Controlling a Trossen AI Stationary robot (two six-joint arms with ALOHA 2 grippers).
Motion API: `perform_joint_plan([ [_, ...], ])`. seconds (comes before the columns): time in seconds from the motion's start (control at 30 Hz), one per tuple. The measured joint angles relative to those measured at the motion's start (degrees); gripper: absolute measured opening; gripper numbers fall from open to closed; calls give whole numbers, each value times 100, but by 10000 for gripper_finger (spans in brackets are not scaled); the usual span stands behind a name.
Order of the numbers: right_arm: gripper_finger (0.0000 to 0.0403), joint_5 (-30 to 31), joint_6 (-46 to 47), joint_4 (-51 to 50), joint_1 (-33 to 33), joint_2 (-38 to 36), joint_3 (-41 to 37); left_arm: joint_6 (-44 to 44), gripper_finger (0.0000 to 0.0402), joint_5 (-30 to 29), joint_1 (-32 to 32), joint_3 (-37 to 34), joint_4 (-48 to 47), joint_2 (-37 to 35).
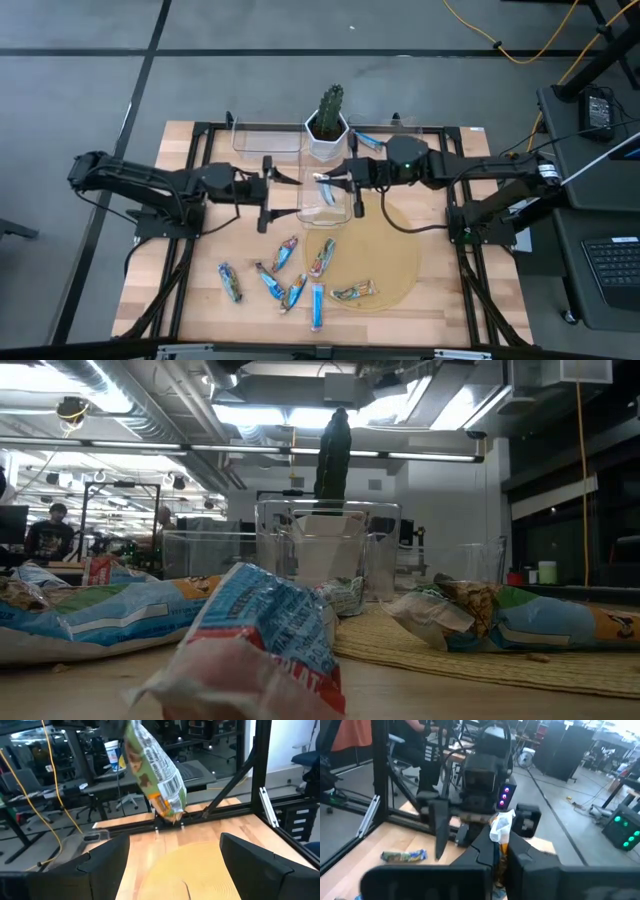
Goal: Pick and place Granola Bars by type
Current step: Put the yellow green granola bar into the left transparent bin
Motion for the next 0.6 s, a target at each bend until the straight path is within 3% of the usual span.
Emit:
perform_joint_plan([
  [0.33, 25, -138, -257, -283, -14, 657, 831, 169, 306, 283, 0, 784, 43, 814],
  [0.6, 20, -422, -280, -584, -14, 1065, 1414, 316, 306, 230, 2, 973, 50, 960],
])
